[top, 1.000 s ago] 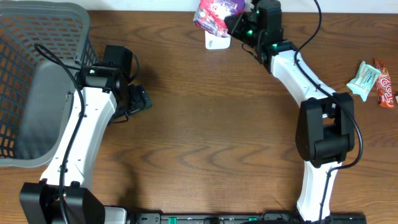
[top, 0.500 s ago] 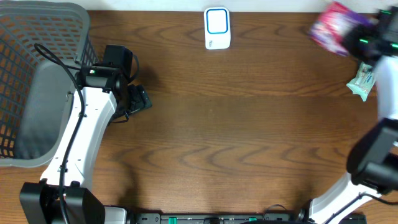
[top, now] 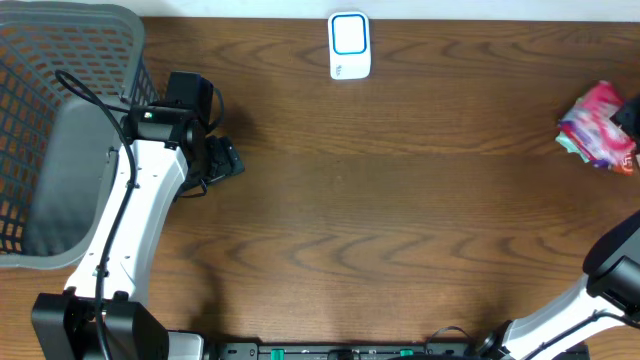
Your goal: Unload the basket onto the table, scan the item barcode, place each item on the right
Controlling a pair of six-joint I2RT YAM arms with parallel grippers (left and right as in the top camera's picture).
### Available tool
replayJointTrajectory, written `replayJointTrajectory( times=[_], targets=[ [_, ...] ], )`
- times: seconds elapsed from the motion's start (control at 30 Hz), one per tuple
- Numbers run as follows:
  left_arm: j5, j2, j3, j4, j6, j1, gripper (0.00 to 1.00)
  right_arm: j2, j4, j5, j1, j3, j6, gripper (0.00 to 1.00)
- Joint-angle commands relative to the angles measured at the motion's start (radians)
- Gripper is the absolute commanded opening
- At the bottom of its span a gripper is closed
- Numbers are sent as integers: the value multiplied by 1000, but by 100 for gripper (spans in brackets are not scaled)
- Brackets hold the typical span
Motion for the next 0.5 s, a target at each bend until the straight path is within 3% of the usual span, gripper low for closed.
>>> replayJointTrajectory(
  times=[0.0, 0.2, 0.37, 0.47],
  targets=[
    [-13, 9, -5, -6, -9, 3, 98, -88, -21, -35, -15, 8, -22, 54],
    [-13, 9, -5, -6, -9, 3, 98, -297, -81, -221, -8, 8, 11, 72],
    [-13, 9, -5, -6, -9, 3, 98, -493, -234, -394, 25, 8, 54, 90],
    [-13, 9, -5, -6, -9, 3, 98, -600, -364, -400, 72, 6, 25, 93]
  ],
)
